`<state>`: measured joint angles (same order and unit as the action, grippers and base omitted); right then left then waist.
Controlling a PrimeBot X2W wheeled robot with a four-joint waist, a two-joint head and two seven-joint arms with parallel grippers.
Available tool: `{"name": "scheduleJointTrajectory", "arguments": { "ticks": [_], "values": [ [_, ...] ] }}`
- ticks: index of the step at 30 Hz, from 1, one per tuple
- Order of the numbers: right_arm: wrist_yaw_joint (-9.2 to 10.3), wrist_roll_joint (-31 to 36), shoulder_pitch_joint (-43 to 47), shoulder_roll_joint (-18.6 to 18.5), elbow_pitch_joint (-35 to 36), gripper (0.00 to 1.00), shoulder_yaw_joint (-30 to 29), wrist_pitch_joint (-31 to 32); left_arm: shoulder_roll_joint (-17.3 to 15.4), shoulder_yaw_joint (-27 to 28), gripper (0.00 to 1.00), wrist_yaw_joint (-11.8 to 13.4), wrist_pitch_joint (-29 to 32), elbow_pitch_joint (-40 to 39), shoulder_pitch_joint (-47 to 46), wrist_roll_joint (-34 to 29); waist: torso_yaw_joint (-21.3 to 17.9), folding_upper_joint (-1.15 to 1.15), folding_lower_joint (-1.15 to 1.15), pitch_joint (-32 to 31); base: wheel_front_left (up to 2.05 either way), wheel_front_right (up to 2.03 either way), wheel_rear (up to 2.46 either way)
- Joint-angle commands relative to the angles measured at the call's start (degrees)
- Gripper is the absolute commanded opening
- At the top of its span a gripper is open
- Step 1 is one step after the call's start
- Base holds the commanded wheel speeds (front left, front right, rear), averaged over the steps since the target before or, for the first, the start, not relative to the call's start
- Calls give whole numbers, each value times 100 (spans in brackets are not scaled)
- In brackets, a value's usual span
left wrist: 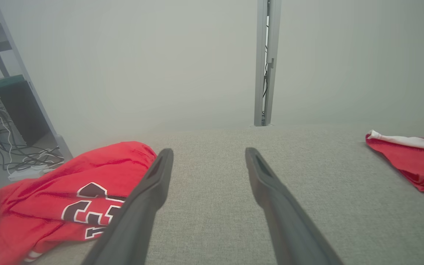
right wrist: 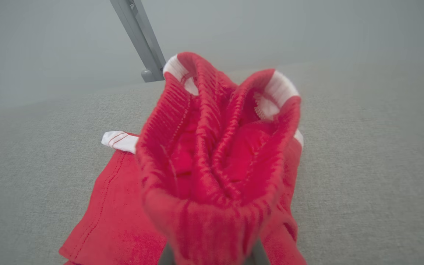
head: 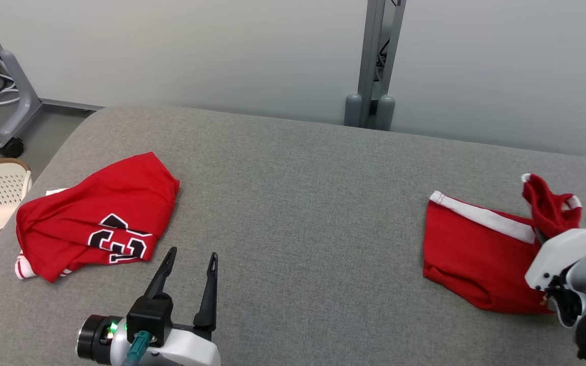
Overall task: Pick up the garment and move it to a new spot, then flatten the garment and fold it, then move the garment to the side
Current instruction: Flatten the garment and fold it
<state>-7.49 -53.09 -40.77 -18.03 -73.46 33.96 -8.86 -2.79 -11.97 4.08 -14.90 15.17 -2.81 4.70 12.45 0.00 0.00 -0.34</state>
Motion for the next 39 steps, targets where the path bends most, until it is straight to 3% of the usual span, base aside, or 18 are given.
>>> {"name": "scheduleJointTrajectory", "arguments": {
  "ticks": [1,12,22,23,24,30,39],
  "values": [
    [-2,19,-59,48,19,0,26,38,-22,30,100,-16,-19,-3,-52,14,-5,0,0,-4,0,0,0],
    [-2,-320,-232,661,391,0,30,551,-21,-124,100,14,-19,43,-29,121,113,0,0,101,0,0,0],
    [-2,-411,-118,843,51,0,-115,587,-21,-149,100,46,-20,83,-184,134,461,0,0,334,0,0,0],
    [-2,-433,-112,861,34,35,-129,626,-19,-144,100,38,-20,87,-189,134,481,0,0,348,0,0,0],
    [-2,-474,-105,883,17,100,-164,669,-19,-142,100,38,-20,88,-192,137,497,0,0,361,0,0,0],
    [-2,-316,-146,955,-33,100,-105,712,-20,-147,100,73,-20,85,-161,157,498,0,0,362,0,0,0],
    [-2,-326,-178,1346,200,100,-5,813,-20,-121,100,70,-20,132,-25,167,220,0,0,20,0,0,0]
  ]
}}
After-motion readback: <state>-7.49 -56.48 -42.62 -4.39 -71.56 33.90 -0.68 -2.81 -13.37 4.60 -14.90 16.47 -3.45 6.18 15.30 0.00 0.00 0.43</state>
